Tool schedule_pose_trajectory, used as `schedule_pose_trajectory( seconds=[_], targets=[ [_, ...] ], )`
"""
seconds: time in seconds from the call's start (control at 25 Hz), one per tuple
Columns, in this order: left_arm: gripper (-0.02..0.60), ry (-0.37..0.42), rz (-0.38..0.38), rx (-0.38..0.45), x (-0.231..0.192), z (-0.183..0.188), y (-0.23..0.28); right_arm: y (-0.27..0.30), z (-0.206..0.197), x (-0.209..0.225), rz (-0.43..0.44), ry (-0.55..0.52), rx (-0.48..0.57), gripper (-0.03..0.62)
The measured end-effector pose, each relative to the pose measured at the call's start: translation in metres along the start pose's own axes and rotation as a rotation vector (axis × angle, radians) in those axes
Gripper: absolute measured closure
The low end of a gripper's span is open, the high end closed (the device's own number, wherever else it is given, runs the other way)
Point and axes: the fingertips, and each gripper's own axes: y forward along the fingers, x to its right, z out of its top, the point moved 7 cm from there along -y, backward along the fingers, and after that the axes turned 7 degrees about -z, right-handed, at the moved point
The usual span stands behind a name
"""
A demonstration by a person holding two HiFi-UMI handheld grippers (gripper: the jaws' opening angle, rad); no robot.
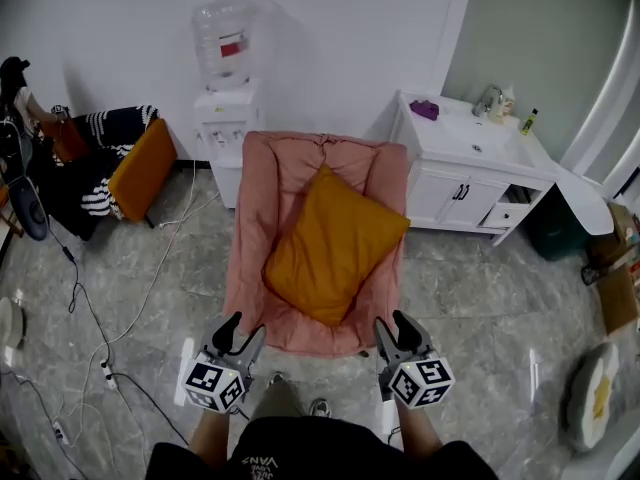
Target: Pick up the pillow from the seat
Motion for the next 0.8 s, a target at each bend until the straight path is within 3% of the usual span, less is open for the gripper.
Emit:
schedule_pose_trajectory(
  seconds=[0.24, 0.56, 0.8],
  targets=[
    [0.356, -0.030, -0.021, -0.026, -0.051, 0.003, 0.049, 0.062, 0.006, 0.008, -0.040, 0.019, -0.026, 0.419],
    [0.356, 0.018, -0.140, -0.061, -0.119, 0.029, 0.151, 0.139, 0.013, 0.030, -0.157, 0.062, -0.036, 0.419],
    [0.356, 0.039, -0.219, -0.121, -0.154, 0.025, 0.222, 0.184, 0.006, 0.052, -0.249, 0.118, -0.047, 0.418]
  ],
)
